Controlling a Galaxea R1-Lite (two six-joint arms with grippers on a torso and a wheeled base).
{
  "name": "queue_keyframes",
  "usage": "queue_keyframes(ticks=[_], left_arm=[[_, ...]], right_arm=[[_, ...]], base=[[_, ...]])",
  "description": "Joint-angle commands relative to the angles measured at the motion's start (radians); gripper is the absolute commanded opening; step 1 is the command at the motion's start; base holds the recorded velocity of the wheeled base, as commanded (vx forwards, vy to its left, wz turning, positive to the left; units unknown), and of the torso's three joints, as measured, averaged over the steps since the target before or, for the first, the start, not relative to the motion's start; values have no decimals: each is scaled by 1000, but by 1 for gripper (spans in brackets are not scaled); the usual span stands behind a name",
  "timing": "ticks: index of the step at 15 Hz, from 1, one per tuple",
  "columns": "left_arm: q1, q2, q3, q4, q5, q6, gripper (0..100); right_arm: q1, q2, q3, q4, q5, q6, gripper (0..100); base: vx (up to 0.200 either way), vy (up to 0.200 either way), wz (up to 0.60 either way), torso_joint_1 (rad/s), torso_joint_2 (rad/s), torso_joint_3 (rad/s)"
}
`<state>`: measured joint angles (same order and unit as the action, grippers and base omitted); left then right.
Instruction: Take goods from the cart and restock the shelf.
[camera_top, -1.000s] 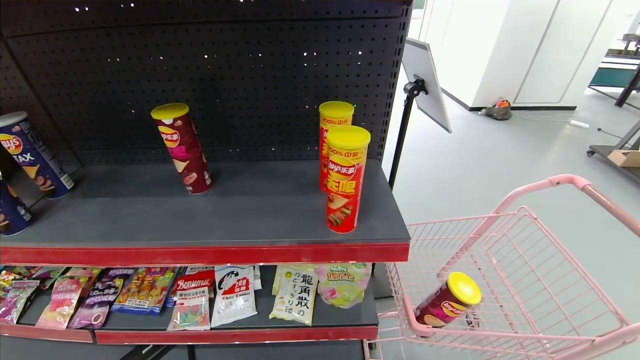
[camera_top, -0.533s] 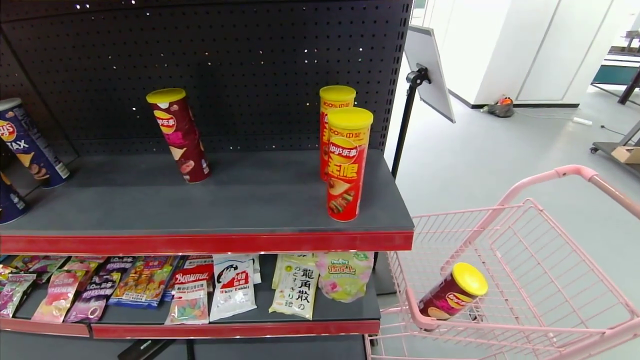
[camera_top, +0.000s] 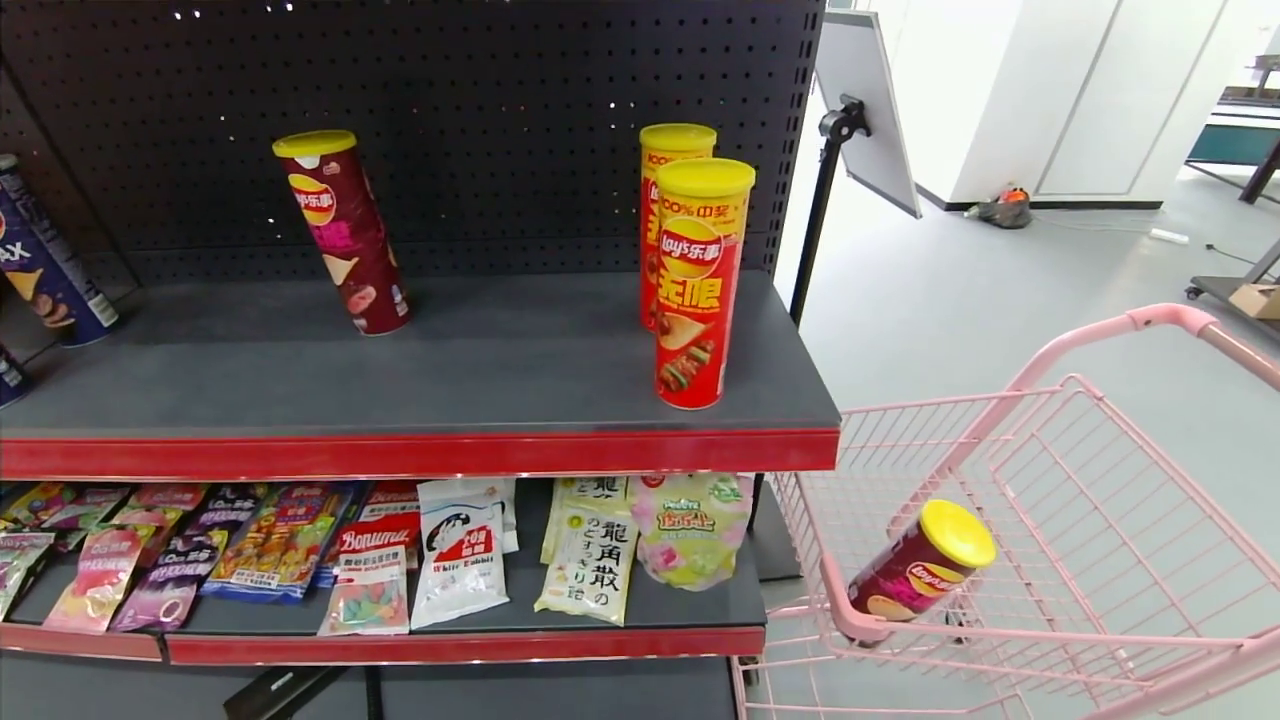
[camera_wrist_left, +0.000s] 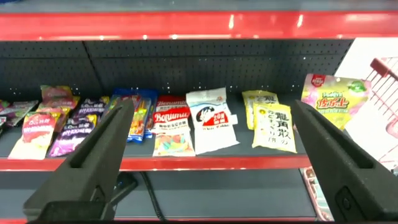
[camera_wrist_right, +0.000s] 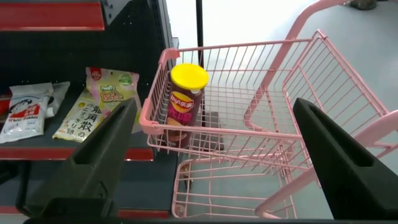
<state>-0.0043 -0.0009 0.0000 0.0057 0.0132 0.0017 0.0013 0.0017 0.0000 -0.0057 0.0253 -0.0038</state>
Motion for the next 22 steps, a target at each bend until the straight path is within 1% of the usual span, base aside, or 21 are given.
queue_keyframes(ticks=[1,9,13,15,16,17,18,19,20,21,22], left_arm=[[0,1,0,0,1,0,100],[0,1,0,0,1,0,100],[0,1,0,0,1,0,100],[0,1,0,0,1,0,100],[0,1,0,0,-1,0,100],[0,1,0,0,-1,0,100],[0,1,0,0,-1,0,100],[0,1,0,0,-1,0,100],[0,1,0,0,-1,0,100],[0,1,0,0,-1,0,100],[0,1,0,0,-1,0,100]], right_arm=[[0,0,0,0,1,-1,100],[0,0,0,0,1,-1,100],[2,3,0,0,4,-12,100],[17,43,-2,0,33,-15,100],[68,281,-196,-17,85,56,100],[71,377,-276,-19,82,102,100],[86,676,-492,-20,88,212,100],[118,747,-497,-39,90,186,100],[198,888,-420,-194,90,154,100],[200,1041,-325,-427,88,150,100],[198,1206,-230,-704,87,148,100]], base=[[0,0,0,-159,432,261],[0,0,0,-184,528,348],[0,0,0,-43,151,110],[0,0,0,0,0,0],[0,0,0,0,0,0],[0,0,0,0,0,0],[0,0,0,0,0,0],[0,0,0,0,0,0],[0,0,0,0,0,0],[0,0,0,0,0,0],[0,0,0,0,0,0]])
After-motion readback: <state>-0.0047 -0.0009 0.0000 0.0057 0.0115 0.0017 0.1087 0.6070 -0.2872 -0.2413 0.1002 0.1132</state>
